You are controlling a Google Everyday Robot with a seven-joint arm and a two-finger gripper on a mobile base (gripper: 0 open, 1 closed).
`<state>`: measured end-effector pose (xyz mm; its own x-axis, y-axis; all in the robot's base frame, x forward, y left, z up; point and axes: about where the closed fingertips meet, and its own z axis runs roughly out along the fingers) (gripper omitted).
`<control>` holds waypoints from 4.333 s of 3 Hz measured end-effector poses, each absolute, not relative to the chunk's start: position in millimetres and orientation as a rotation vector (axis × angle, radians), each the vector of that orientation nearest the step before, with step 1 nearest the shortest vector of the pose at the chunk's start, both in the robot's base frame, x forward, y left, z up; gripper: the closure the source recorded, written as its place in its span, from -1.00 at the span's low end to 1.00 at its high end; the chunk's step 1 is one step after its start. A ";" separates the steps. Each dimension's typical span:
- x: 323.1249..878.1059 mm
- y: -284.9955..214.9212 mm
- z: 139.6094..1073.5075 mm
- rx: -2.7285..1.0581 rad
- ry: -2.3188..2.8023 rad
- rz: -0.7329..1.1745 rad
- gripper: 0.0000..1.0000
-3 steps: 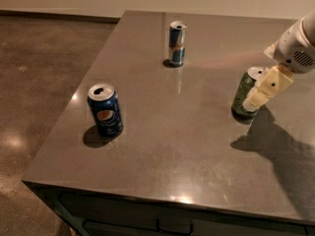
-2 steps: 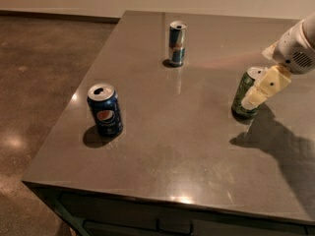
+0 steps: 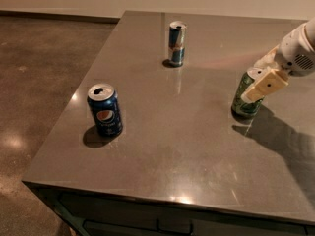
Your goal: Move green can near redbull can
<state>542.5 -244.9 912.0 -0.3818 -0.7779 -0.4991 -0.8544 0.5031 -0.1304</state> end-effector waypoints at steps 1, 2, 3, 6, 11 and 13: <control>545.4 -246.3 907.0 -1.349 2.245 0.222 0.09; 555.1 -238.7 911.4 -1.372 2.226 0.252 0.53; 580.1 -216.4 928.9 -1.410 2.182 0.281 1.00; 644.7 -151.9 952.3 -1.430 2.102 0.294 1.00; 706.1 -130.6 902.5 -1.289 2.263 0.296 -0.51; 706.5 -129.8 901.3 -1.290 2.263 0.297 -1.00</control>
Offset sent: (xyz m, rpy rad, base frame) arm 0.0297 0.0167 0.0171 0.0478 0.0063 0.0773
